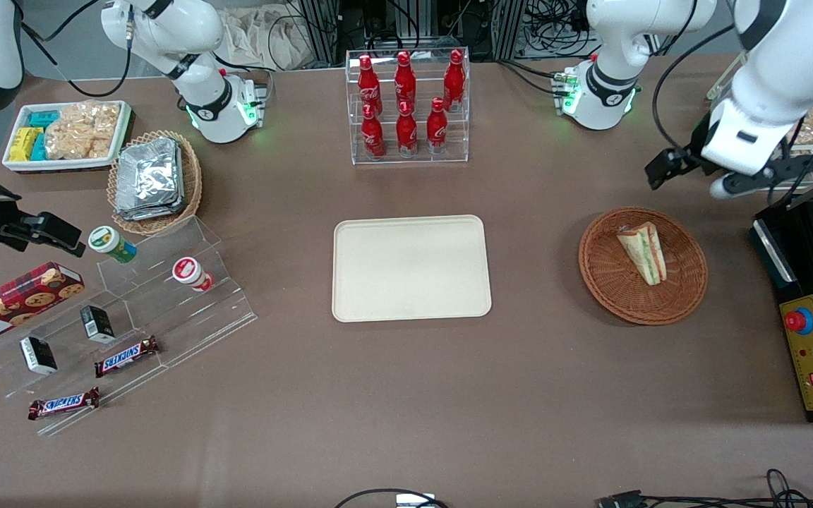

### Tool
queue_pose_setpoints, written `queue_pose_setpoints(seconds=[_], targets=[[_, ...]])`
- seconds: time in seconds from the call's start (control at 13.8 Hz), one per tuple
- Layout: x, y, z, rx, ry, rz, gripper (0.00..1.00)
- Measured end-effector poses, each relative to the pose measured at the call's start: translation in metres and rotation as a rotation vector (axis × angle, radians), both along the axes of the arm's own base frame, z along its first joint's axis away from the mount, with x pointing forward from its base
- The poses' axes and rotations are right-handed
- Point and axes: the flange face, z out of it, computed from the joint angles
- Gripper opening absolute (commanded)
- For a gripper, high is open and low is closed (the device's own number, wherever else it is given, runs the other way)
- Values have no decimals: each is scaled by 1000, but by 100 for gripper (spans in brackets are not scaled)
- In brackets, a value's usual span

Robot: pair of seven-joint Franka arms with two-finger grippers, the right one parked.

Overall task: Place sandwich from basket to tray
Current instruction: 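Move the left gripper over the sandwich in the wicker basket, then lower the open left gripper around the sandwich and close it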

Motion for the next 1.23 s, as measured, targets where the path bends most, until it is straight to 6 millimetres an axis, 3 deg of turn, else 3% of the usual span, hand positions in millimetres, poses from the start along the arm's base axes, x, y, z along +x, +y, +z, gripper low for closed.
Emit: queue_pose_setpoints(seconds=[0.29, 0.73, 1.23], targets=[[-4, 29, -79, -15, -23, 54, 100], [-24, 52, -186, 7, -76, 57, 100], [-27, 73, -249, 12, -95, 76, 99]])
